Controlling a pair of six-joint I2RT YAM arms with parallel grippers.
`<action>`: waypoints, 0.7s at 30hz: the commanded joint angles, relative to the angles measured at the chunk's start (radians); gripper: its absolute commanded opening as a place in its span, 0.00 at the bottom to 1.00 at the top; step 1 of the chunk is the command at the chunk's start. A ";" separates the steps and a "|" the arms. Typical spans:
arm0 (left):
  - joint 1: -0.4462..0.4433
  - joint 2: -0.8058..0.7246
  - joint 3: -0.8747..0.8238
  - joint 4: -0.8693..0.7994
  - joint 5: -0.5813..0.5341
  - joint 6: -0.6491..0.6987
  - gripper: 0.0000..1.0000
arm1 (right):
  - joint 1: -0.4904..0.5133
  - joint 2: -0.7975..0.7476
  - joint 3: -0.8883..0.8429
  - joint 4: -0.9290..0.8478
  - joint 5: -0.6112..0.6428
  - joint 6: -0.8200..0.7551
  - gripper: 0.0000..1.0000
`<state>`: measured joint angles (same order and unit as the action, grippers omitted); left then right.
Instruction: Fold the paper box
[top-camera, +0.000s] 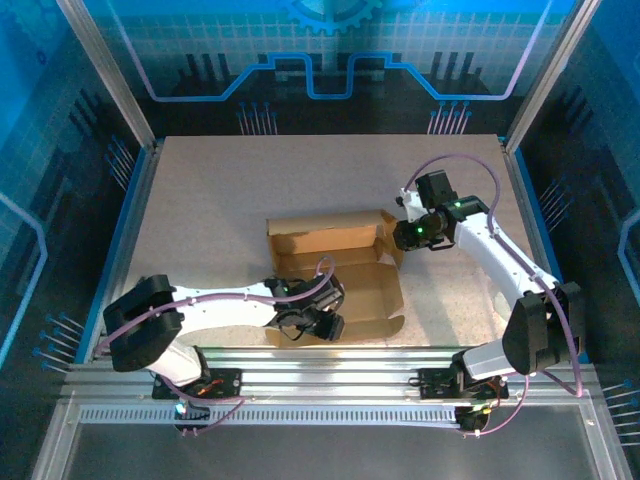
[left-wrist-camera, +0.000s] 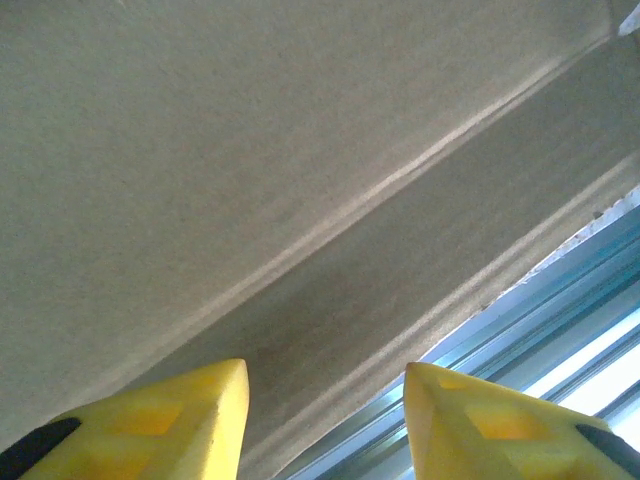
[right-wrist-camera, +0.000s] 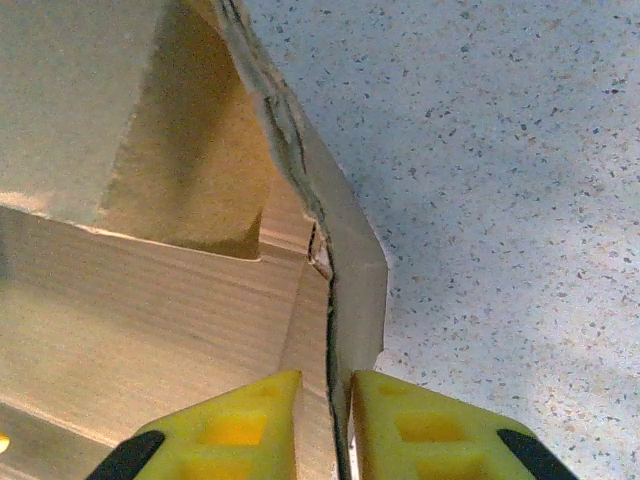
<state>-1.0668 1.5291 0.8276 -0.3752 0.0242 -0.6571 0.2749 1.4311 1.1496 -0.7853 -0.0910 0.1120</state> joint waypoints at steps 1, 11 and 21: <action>-0.027 0.023 0.013 0.017 0.036 -0.032 0.44 | 0.005 0.013 0.020 -0.019 0.015 0.008 0.21; -0.039 0.098 0.029 -0.007 0.050 -0.086 0.42 | 0.002 0.026 0.025 -0.016 0.018 0.018 0.13; -0.036 0.146 0.025 -0.013 -0.002 -0.144 0.39 | -0.012 0.028 0.053 -0.030 0.011 0.013 0.03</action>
<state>-1.1027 1.6348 0.8562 -0.3569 0.0635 -0.7753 0.2737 1.4509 1.1572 -0.7895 -0.0696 0.1230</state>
